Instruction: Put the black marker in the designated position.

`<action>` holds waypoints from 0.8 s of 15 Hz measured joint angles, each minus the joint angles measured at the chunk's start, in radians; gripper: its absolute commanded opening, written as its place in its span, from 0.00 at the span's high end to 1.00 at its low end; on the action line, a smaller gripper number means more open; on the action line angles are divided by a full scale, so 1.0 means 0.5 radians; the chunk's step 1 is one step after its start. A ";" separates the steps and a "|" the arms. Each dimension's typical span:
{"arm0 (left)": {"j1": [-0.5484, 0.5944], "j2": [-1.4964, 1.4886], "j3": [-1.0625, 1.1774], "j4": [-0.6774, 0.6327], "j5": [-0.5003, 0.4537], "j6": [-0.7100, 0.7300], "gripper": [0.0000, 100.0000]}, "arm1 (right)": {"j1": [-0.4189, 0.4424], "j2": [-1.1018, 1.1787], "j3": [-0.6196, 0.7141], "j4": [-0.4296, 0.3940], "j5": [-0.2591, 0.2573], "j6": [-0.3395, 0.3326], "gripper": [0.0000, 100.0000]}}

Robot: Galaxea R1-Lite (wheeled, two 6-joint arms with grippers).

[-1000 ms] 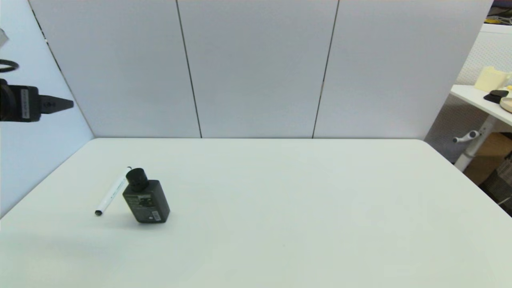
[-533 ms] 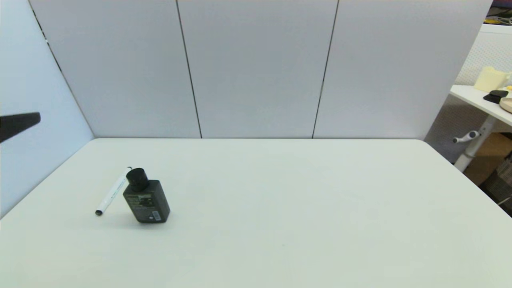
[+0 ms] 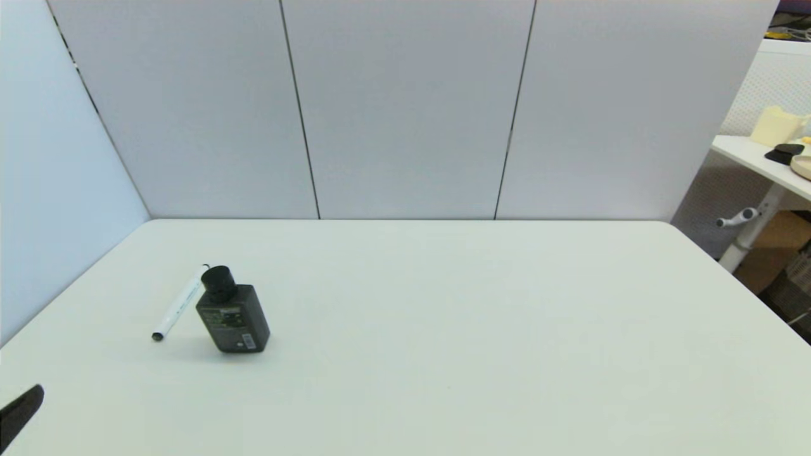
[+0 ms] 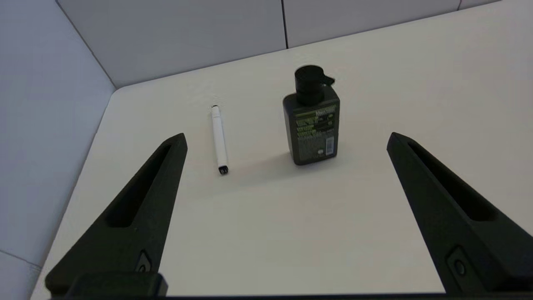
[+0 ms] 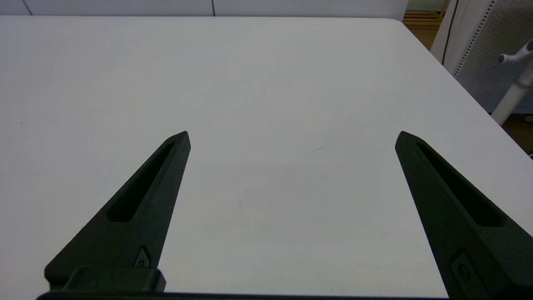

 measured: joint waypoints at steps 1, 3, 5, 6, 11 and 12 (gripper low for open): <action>-0.001 -0.088 0.059 -0.003 0.001 -0.001 0.00 | 0.000 0.000 0.000 0.000 0.000 0.000 0.00; 0.027 -0.242 0.174 -0.006 0.001 -0.007 0.00 | 0.000 0.000 0.000 0.000 -0.001 0.000 0.00; 0.052 -0.364 0.296 -0.008 0.003 -0.008 0.00 | 0.000 0.000 0.000 0.000 -0.001 0.000 0.00; 0.066 -0.422 0.356 -0.007 0.003 -0.007 0.00 | 0.000 0.000 0.000 0.000 0.000 0.000 0.00; 0.100 -0.791 0.675 -0.007 0.016 -0.008 0.00 | 0.000 0.000 0.000 0.000 -0.001 0.000 0.00; 0.101 -0.831 0.735 -0.025 0.027 -0.015 0.00 | 0.000 0.000 0.000 0.000 -0.001 0.000 0.00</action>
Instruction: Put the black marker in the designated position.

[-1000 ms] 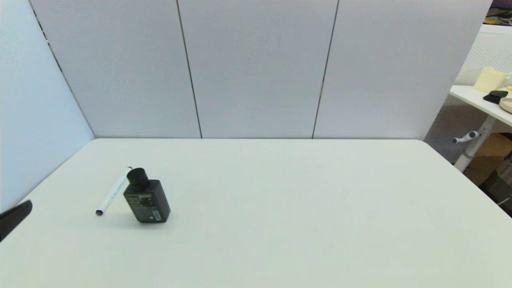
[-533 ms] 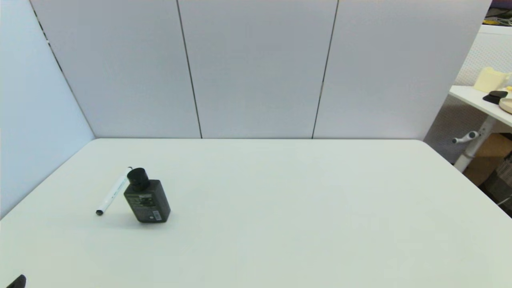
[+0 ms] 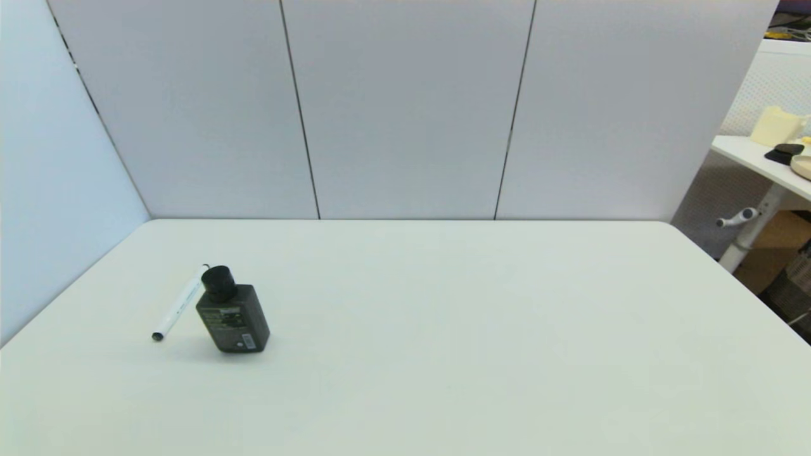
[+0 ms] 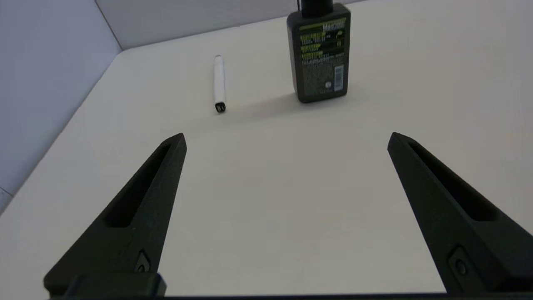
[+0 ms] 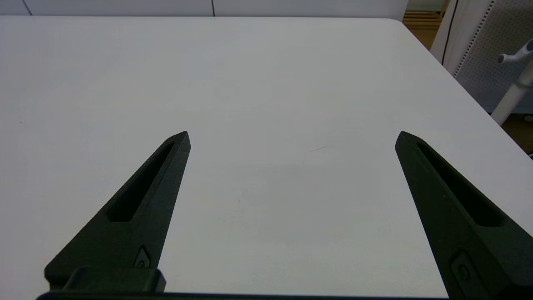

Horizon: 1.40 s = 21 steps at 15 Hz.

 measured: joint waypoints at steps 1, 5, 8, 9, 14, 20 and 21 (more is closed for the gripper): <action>0.002 -0.026 0.054 -0.048 0.033 -0.013 0.00 | 0.000 0.000 0.000 0.000 0.000 0.000 0.00; 0.002 -0.066 0.153 -0.108 0.141 -0.226 0.00 | 0.000 0.000 0.000 0.001 0.001 0.000 0.00; 0.002 -0.071 0.157 -0.109 0.214 -0.353 0.00 | 0.000 0.000 0.000 0.000 0.000 0.000 0.00; 0.002 -0.071 0.158 -0.109 0.214 -0.358 0.00 | 0.000 0.000 0.000 0.000 0.000 0.000 0.00; 0.003 -0.071 0.160 -0.109 0.214 -0.361 0.00 | 0.000 0.000 0.000 0.000 0.000 0.000 0.00; 0.003 -0.071 0.160 -0.109 0.214 -0.359 0.00 | 0.000 0.000 0.000 0.000 0.000 0.000 0.00; 0.003 -0.071 0.160 -0.108 0.214 -0.360 0.00 | 0.000 0.000 0.000 0.001 0.000 -0.006 0.00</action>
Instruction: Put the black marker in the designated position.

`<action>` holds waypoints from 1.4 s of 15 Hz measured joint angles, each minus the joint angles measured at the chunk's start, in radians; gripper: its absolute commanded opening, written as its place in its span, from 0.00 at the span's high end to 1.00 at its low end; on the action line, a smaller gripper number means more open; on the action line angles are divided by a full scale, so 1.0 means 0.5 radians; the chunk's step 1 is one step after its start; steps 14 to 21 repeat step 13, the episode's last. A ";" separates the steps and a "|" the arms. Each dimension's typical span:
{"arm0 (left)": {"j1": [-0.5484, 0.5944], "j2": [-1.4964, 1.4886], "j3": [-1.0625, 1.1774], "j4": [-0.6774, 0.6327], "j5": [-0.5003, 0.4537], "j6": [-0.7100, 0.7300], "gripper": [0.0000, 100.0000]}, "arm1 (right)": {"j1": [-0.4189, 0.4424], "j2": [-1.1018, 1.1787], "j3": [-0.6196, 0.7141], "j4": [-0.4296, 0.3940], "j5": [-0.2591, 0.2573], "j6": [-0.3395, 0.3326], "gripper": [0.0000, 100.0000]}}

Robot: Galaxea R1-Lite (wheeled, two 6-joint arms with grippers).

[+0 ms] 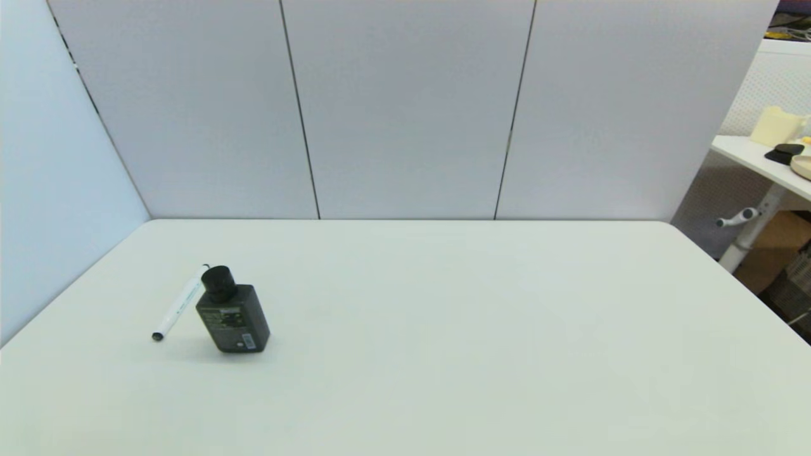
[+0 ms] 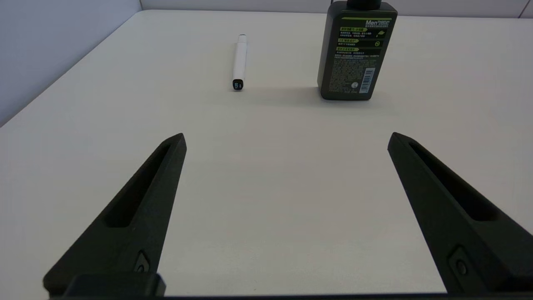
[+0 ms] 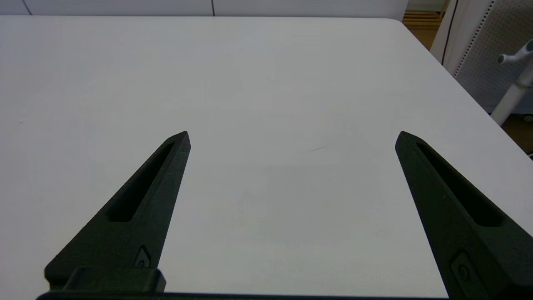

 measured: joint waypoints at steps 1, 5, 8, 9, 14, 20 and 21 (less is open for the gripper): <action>0.000 0.000 0.000 0.000 0.000 0.000 0.00 | 0.000 0.000 0.000 0.000 0.001 0.000 0.00; 0.000 0.000 0.000 0.000 0.000 0.000 0.00 | 0.000 0.000 -0.003 0.001 0.000 0.001 0.00; 0.000 0.000 0.000 0.000 0.000 0.001 0.00 | 0.000 0.000 -0.004 0.010 -0.002 0.000 0.00; 0.000 0.000 0.000 0.000 0.000 0.000 0.00 | 0.000 0.000 -0.006 0.023 -0.005 -0.001 0.00; 0.000 0.000 0.000 0.000 0.000 0.001 0.00 | 0.000 0.000 -0.011 0.015 -0.005 0.001 0.00; 0.000 0.000 0.000 0.000 0.000 0.001 0.00 | 0.000 0.000 -0.011 0.015 -0.005 0.001 0.00; 0.000 0.000 0.000 0.000 0.000 0.001 0.00 | 0.000 0.000 -0.011 0.015 -0.005 0.001 0.00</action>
